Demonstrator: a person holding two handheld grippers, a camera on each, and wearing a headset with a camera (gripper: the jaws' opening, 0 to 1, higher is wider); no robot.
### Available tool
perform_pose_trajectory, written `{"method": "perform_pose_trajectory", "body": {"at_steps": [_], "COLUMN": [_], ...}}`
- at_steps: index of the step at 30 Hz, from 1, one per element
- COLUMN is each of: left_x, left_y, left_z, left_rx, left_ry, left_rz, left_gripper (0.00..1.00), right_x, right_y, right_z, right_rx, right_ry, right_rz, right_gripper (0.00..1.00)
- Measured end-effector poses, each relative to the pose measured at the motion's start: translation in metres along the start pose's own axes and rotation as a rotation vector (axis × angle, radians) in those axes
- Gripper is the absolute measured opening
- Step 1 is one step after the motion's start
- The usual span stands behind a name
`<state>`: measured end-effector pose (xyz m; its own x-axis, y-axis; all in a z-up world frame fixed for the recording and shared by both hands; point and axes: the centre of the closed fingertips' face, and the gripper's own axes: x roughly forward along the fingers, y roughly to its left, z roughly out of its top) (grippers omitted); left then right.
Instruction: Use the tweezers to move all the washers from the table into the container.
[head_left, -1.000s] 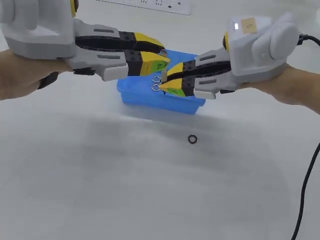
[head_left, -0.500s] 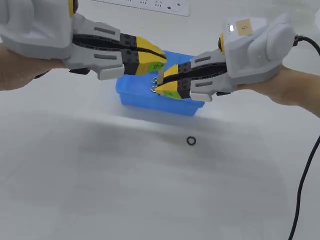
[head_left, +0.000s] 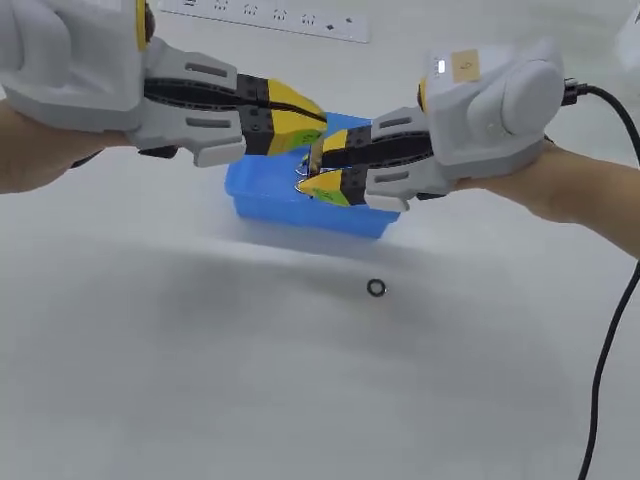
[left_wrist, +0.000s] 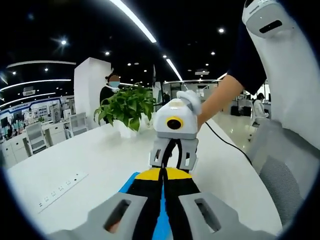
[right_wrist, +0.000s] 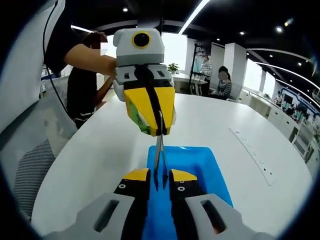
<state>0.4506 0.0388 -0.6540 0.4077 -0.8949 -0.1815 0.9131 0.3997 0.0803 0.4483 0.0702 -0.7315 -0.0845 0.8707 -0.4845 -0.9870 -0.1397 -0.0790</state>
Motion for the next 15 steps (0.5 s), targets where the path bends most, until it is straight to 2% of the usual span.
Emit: {"method": "perform_pose_trajectory", "body": {"at_steps": [4, 9, 11, 12, 13, 15], "left_x": [0.001, 0.000, -0.001, -0.002, -0.002, -0.003], "left_y": [0.003, 0.006, 0.007, 0.006, 0.005, 0.003], "left_z": [0.004, 0.011, 0.013, 0.014, 0.015, 0.017], "left_rx": [0.009, 0.017, 0.018, 0.019, 0.018, 0.021], "left_ry": [-0.003, -0.008, -0.007, -0.007, -0.005, -0.001], "left_rz": [0.009, 0.017, 0.019, 0.019, 0.015, 0.011], "left_gripper": [0.04, 0.04, 0.04, 0.04, 0.04, 0.04], "right_x": [-0.002, -0.012, -0.019, -0.025, -0.030, -0.040], "right_y": [-0.002, -0.007, -0.008, -0.014, -0.016, -0.013], "right_z": [0.000, 0.003, 0.005, 0.007, 0.007, 0.006], "right_rx": [-0.003, 0.028, 0.042, 0.010, -0.003, 0.036], "right_ry": [0.007, -0.008, -0.024, -0.040, -0.045, -0.057], "right_rz": [-0.019, -0.058, -0.085, -0.144, -0.169, -0.186], "right_gripper": [0.21, 0.26, 0.28, 0.27, 0.27, 0.27]}}
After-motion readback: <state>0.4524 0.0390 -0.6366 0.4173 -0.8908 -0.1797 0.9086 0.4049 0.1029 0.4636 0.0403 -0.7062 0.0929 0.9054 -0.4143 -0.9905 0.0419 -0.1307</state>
